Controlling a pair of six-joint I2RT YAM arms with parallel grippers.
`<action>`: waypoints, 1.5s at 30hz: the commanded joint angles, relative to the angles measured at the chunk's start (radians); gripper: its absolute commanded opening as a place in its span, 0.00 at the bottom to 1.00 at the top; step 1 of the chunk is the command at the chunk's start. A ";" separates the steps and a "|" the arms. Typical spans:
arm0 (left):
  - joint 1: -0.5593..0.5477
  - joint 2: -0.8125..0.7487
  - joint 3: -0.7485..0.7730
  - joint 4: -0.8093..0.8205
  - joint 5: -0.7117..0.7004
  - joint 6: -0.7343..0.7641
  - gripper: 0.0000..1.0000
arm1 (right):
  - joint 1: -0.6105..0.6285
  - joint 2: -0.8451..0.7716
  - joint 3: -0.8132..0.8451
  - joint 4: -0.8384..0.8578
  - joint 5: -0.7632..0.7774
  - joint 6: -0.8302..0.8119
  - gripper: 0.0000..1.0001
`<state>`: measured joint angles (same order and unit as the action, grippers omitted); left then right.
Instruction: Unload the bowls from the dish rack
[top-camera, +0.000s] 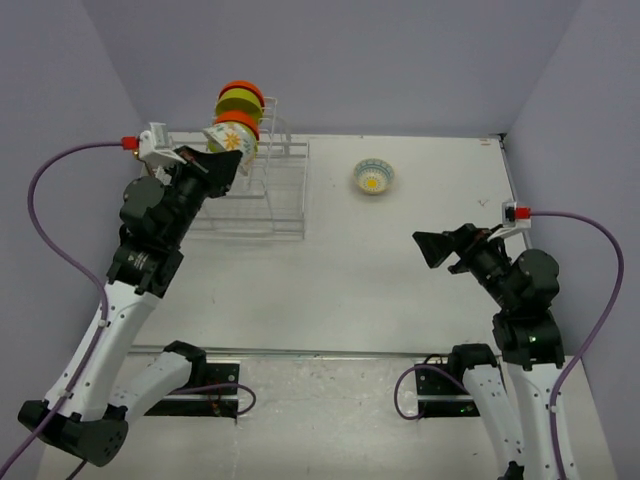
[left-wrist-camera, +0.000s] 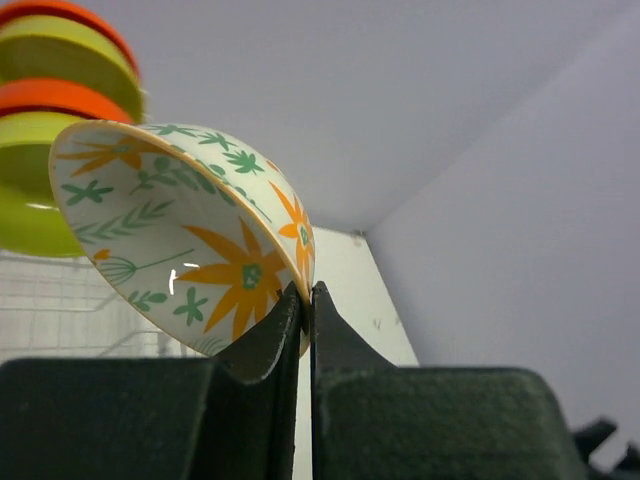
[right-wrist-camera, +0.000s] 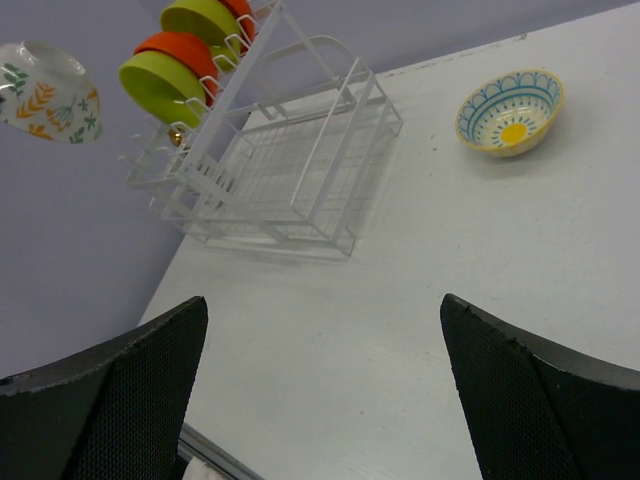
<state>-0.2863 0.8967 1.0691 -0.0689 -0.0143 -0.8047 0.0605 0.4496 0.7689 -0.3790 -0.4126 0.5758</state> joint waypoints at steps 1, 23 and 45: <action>-0.141 0.036 0.087 0.070 0.157 0.258 0.00 | 0.001 0.027 0.070 0.043 -0.048 0.028 0.99; -0.637 0.317 0.063 -0.051 0.194 0.848 0.00 | 0.165 0.570 0.431 -0.294 0.064 -0.137 0.99; -0.795 0.488 0.020 0.087 0.068 1.072 0.00 | 0.377 0.925 0.515 -0.466 0.163 -0.246 0.73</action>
<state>-1.0756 1.3785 1.0615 -0.0902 0.0776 0.2058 0.4156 1.3663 1.2819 -0.8185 -0.2787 0.3603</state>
